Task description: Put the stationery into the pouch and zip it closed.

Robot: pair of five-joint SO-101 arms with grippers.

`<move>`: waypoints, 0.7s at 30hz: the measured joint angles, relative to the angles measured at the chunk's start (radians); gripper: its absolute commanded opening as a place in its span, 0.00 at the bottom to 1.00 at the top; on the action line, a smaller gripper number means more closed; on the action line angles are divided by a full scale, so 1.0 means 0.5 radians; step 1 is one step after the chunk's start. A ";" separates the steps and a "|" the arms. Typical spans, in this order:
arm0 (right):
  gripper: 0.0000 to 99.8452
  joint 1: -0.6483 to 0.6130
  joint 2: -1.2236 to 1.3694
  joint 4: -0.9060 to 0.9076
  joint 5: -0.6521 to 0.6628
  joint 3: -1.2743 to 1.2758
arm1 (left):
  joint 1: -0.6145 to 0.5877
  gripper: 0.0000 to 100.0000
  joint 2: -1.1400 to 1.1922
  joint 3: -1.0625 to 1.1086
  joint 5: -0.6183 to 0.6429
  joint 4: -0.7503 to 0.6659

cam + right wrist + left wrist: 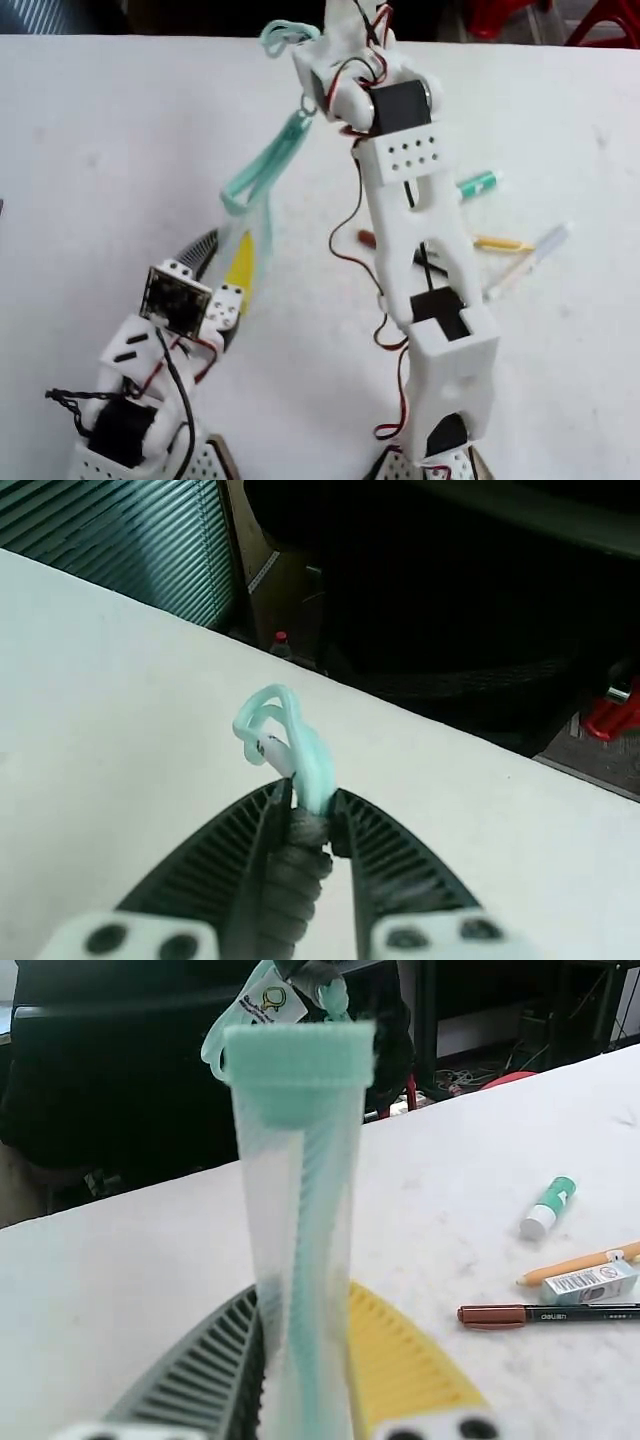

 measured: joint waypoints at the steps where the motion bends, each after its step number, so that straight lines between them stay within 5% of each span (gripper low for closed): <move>1: 0.02 0.000 0.000 0.000 0.000 0.000 | 0.000 0.02 0.000 0.000 0.000 0.000; 13: 0.03 0.043 0.012 -0.095 0.000 0.000 | 0.000 0.02 0.000 0.000 0.000 0.000; 21: 0.38 -0.009 -0.025 0.267 0.000 -0.071 | 0.000 0.02 0.000 0.000 0.000 0.003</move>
